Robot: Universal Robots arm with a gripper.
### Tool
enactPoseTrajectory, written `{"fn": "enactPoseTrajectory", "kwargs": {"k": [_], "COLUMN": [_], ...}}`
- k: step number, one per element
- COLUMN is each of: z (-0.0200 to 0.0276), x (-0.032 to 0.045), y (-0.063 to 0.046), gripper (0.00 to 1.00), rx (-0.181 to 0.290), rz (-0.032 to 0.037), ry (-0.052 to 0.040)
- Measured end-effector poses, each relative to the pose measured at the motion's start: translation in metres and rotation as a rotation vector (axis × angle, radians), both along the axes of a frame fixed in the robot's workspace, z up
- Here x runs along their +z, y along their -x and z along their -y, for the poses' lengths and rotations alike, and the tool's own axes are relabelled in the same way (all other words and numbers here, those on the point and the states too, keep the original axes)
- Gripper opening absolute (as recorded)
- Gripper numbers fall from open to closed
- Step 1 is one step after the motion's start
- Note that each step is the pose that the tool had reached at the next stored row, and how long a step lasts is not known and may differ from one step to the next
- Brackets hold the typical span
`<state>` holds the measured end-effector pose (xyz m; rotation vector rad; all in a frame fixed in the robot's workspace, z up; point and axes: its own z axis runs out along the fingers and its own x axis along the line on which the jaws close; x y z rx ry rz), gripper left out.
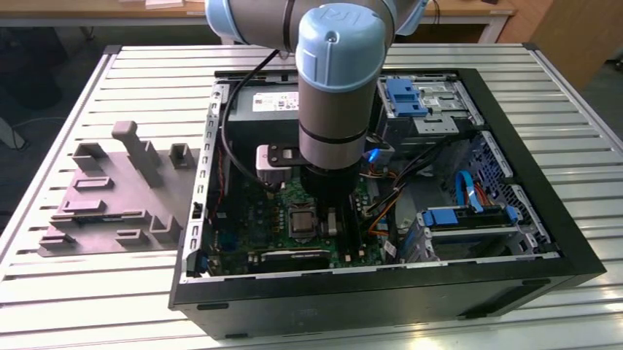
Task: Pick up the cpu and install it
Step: 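Install the first cpu locking lever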
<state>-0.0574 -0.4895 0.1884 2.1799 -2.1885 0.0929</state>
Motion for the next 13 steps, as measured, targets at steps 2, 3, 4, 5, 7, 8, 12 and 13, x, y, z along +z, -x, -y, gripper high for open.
{"fn": "enactPoseTrajectory", "kwargs": {"k": [2,3,4,5,7,8,12,13], "z": [0.0,0.0,-0.0001,0.0,0.0,0.0,0.0,0.0], "x": [0.0011,0.002,0.0034,0.005,0.0082,0.0105,0.0195,0.0206], "y": [0.0,0.0,0.0,0.0,0.0,0.0,0.0,0.0], "gripper": [0.11,0.11,0.11,0.11,0.11,0.11,0.11,0.11], "rx": [0.0,0.0,0.0,0.0,0.0,0.0,0.0,0.0], "rz": [0.0001,0.0003,0.0005,0.0001,0.0001,0.0,0.0,0.0], "ry": [-0.0002,-0.0005,-0.0004,0.0001,-0.0001,0.0001,0.0001,0.0001]}}
